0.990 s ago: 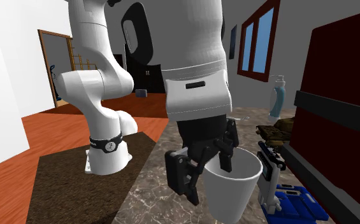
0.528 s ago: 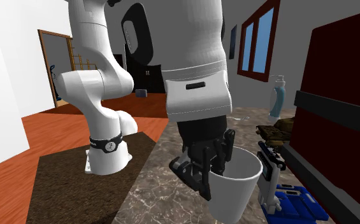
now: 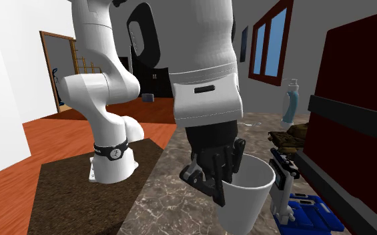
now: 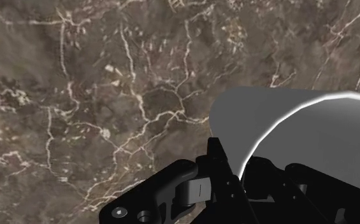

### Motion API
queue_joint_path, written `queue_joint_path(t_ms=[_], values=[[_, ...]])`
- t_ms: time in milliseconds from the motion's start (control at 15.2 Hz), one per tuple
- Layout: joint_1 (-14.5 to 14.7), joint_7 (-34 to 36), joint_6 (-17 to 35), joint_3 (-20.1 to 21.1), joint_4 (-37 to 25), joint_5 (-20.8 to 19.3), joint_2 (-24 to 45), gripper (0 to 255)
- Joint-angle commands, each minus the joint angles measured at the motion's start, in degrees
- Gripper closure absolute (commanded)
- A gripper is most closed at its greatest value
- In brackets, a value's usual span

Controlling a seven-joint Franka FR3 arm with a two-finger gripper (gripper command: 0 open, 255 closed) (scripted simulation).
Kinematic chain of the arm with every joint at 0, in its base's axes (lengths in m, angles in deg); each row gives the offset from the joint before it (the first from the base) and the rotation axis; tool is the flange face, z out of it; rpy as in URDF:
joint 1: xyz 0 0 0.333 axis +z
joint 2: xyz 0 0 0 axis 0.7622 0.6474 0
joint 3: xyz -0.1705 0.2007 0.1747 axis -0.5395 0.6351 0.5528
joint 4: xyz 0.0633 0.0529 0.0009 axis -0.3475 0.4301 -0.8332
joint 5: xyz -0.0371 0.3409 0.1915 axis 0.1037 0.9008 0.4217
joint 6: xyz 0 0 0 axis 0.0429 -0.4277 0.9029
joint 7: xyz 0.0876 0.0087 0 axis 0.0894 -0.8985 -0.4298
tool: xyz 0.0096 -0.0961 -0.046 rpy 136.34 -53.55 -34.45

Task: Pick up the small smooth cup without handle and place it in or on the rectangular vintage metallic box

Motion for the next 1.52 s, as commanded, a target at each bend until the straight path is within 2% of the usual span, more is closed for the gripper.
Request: queue_joint_path(t_ms=[0, 1452], values=[[-0.02, 0.24, -0.80, 0.01, -0.26, -0.21, -0.46, 255], [-0.71, 4.36, -17.91, -0.18, -10.05, -3.19, -8.08, 255]])
